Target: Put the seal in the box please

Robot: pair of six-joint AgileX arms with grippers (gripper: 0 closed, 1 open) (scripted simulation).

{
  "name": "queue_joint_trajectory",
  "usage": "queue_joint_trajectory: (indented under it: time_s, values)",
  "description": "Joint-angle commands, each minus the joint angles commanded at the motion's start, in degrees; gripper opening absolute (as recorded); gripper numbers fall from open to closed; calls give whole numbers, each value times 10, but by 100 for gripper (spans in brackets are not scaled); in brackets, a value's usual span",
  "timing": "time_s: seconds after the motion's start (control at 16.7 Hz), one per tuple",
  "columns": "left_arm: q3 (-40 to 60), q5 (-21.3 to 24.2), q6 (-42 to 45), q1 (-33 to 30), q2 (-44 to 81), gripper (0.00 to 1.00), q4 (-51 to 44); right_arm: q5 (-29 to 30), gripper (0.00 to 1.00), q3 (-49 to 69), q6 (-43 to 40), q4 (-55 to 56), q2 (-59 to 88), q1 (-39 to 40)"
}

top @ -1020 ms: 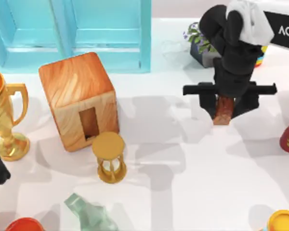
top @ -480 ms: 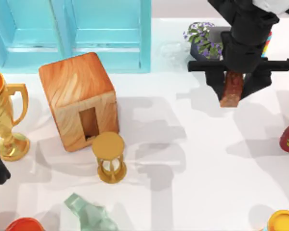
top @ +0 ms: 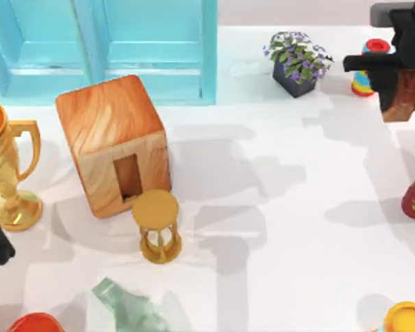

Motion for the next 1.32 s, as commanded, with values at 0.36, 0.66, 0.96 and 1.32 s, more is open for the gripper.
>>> queue_joint_trajectory:
  time_s: [0.36,0.66,0.96,1.32]
  values:
    - [0,0,0,0,0,100,0,9,0,-80,-247,8,-63,-259]
    - [0,0,0,0,0,100,0,-20,0,-165,-358,7,-131,-369]
    - [0,0,0,0,0,100,0,-26,0,-175,-370,5,-140,-377]
    - [0,0,0,0,0,100,0,-25,0,-232,-368,70,-135,-374]
